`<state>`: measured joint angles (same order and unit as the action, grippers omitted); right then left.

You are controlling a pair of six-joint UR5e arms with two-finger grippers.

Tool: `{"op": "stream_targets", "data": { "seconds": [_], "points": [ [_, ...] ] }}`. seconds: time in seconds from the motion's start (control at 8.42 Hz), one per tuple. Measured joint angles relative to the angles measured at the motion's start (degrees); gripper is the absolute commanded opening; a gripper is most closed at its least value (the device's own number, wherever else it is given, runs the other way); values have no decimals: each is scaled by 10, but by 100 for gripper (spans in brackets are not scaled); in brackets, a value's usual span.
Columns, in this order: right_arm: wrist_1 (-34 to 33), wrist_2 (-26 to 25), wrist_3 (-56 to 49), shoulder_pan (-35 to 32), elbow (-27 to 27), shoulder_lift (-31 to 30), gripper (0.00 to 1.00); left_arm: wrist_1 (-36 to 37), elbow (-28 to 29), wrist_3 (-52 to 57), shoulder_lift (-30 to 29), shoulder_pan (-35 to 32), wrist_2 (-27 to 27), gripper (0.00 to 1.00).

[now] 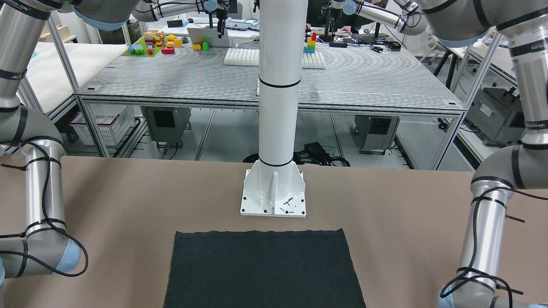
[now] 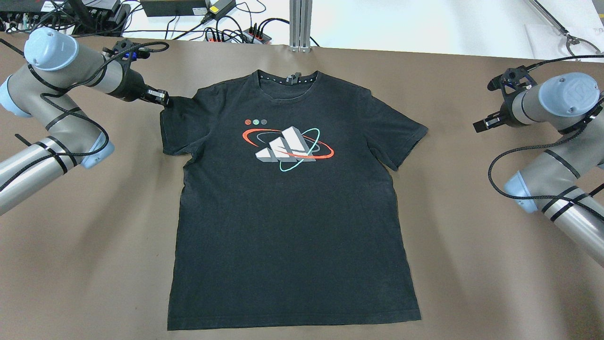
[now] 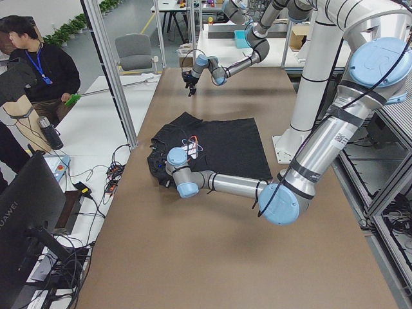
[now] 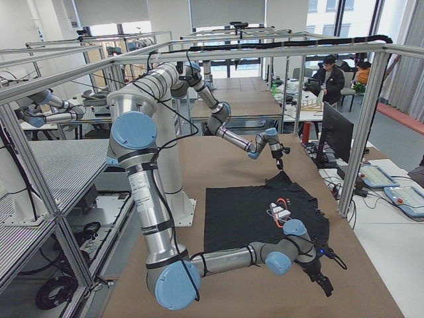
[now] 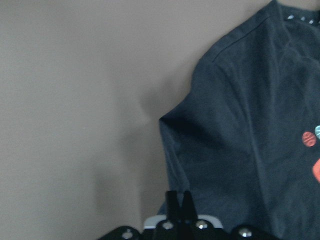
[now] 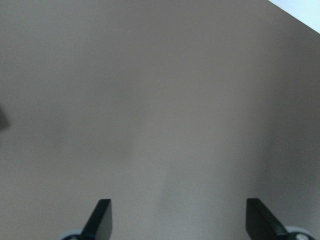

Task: Fold clothes
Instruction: 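Move the left gripper to the sleeve nearest it and grasp it, then fold the grasped sleeve inward over the shirt's chest with the left gripper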

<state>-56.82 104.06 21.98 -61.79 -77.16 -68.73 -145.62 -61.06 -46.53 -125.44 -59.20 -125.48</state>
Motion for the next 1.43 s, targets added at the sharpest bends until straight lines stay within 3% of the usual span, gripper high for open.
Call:
{"op": "stream_targets", "data": {
  "seconds": [0.24,0.59,1.19,1.31,1.43],
  "points": [
    [1,0,1,1,-1,0,94,2,-26,-71,-19,5,11,0],
    [12,-2,17,11,0,-1,94,6,-35,-149,-59,42,73,0],
    [17,-3,23,15,0,-4,94,54,-27,-201,-117,168,262,0],
    [17,-3,23,16,0,-4,94,55,-19,-201,-119,183,283,11],
    [17,-4,23,16,0,-4,94,54,-9,-200,-120,193,298,42]
  ]
}}
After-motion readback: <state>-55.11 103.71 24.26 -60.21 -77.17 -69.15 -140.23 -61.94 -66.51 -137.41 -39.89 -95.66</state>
